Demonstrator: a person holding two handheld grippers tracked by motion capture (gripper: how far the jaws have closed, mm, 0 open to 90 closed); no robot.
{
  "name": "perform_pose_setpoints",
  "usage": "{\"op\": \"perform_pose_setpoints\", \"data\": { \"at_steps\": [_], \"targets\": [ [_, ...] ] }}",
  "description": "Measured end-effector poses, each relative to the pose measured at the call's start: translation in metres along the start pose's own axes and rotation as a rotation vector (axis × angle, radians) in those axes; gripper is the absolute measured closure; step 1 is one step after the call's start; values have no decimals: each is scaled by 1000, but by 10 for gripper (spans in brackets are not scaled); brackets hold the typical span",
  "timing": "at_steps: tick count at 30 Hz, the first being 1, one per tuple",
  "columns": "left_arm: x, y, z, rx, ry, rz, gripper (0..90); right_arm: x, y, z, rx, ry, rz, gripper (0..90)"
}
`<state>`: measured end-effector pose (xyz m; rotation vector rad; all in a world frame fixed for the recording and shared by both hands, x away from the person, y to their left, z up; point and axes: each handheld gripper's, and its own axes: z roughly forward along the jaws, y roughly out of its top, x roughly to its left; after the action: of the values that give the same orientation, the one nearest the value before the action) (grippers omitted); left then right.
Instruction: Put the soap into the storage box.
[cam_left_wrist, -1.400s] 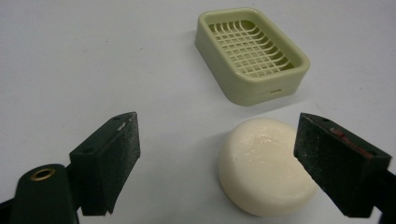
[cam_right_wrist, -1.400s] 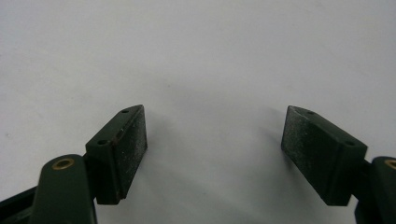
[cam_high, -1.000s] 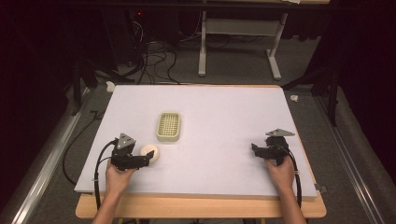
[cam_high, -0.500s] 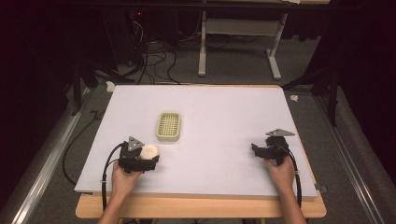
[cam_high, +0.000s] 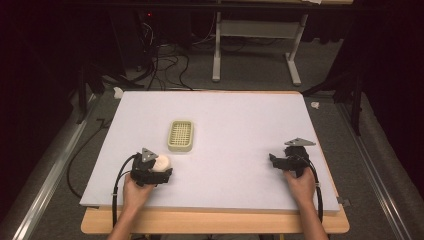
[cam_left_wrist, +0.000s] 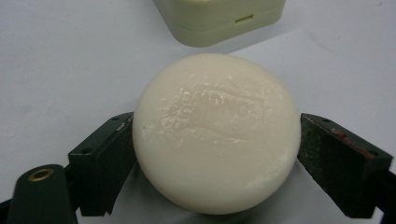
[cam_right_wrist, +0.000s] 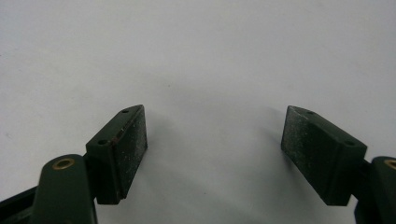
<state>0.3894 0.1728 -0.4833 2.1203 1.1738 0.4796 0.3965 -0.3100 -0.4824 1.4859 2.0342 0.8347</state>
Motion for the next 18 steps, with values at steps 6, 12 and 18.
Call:
{"op": "perform_pose_setpoints", "data": {
  "at_steps": [6,12,18],
  "targets": [
    [-1,1,1,-7,5,-5,160,0,0,0,0,0,-1,230],
    [2,-2,1,-38,2,-19,235,0,0,0,-1,0,-1,231],
    [0,-4,0,-49,13,-10,238,0,0,0,-1,3,-4,234]
  ]
}}
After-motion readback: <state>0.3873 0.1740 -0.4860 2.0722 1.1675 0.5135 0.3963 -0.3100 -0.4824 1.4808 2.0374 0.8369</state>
